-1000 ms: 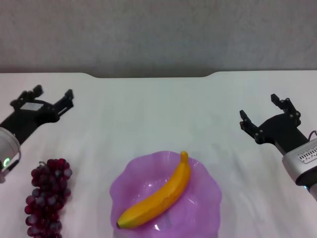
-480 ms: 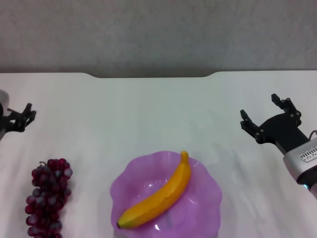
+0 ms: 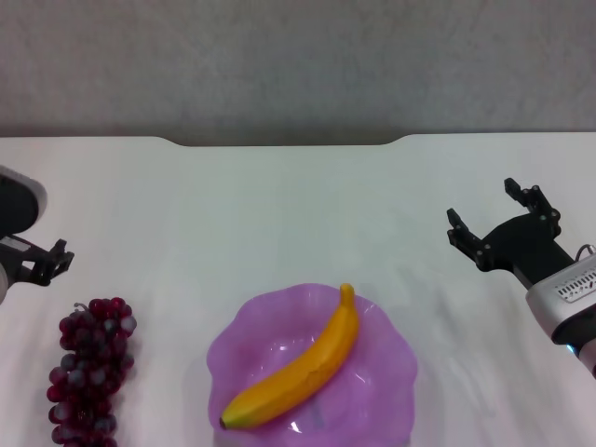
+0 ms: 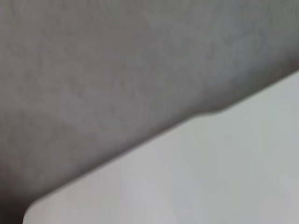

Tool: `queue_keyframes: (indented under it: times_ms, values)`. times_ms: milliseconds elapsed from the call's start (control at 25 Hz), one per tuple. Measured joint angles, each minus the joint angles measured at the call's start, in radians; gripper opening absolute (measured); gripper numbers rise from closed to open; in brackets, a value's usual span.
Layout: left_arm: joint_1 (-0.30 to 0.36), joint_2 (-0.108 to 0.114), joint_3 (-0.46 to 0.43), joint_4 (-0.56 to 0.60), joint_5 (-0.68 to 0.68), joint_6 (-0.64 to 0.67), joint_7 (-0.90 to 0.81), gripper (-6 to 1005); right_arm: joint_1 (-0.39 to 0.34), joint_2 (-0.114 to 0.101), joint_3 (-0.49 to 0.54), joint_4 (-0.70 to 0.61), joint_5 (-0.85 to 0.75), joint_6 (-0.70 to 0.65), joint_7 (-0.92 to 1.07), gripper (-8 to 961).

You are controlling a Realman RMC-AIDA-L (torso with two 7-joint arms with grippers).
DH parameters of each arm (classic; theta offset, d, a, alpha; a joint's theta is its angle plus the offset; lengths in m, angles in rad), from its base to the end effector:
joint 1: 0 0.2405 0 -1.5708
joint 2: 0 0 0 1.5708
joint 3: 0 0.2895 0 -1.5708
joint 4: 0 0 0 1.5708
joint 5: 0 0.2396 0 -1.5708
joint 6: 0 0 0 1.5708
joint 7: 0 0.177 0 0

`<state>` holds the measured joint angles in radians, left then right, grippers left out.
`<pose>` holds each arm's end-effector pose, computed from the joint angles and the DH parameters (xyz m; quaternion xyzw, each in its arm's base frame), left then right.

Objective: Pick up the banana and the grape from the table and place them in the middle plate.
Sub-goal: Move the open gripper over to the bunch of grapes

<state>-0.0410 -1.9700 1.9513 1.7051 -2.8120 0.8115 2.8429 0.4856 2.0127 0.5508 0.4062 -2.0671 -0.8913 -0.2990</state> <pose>-0.2789 0.3749 0.0074 -0.7549 -0.2765 0.1043 0.5855 0.3315 0.4093 -0.1059 -0.8007 0.1258 0.1667 0.5614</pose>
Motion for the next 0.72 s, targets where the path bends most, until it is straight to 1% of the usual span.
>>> queue_keyframes:
  times_ms: [120, 200, 240, 360, 480, 560, 640, 720]
  values:
    - [-0.056, 0.029, 0.033, 0.019, -0.03, 0.152, 0.001, 830, 0.001, 0.001, -0.001, -0.001, 0.001, 0.001, 0.0, 879]
    - [-0.105, 0.051, 0.054, 0.022, -0.052, 0.262, 0.002, 830, 0.001, 0.001, -0.002, -0.001, 0.001, 0.002, 0.0, 879]
    - [-0.142, 0.07, 0.072, 0.022, -0.068, 0.329, 0.003, 830, 0.001, 0.001, -0.002, -0.001, 0.001, 0.005, 0.0, 879]
    - [-0.224, 0.103, 0.127, 0.021, -0.09, 0.476, 0.004, 830, 0.004, 0.001, -0.001, -0.001, 0.001, 0.017, 0.0, 879]
    - [-0.29, 0.113, 0.184, 0.015, -0.091, 0.593, 0.006, 829, 0.005, 0.001, 0.001, -0.001, -0.001, 0.023, 0.0, 879]
    - [-0.316, 0.115, 0.219, 0.008, -0.09, 0.633, 0.005, 829, 0.007, 0.001, 0.001, -0.001, -0.001, 0.026, 0.0, 879]
    - [-0.332, 0.11, 0.253, 0.0, -0.09, 0.64, 0.005, 829, 0.009, 0.001, 0.001, -0.002, 0.0, 0.029, 0.0, 880]
    - [-0.33, 0.1, 0.273, -0.003, -0.089, 0.612, 0.004, 829, 0.011, 0.001, 0.003, -0.002, 0.001, 0.033, 0.0, 880]
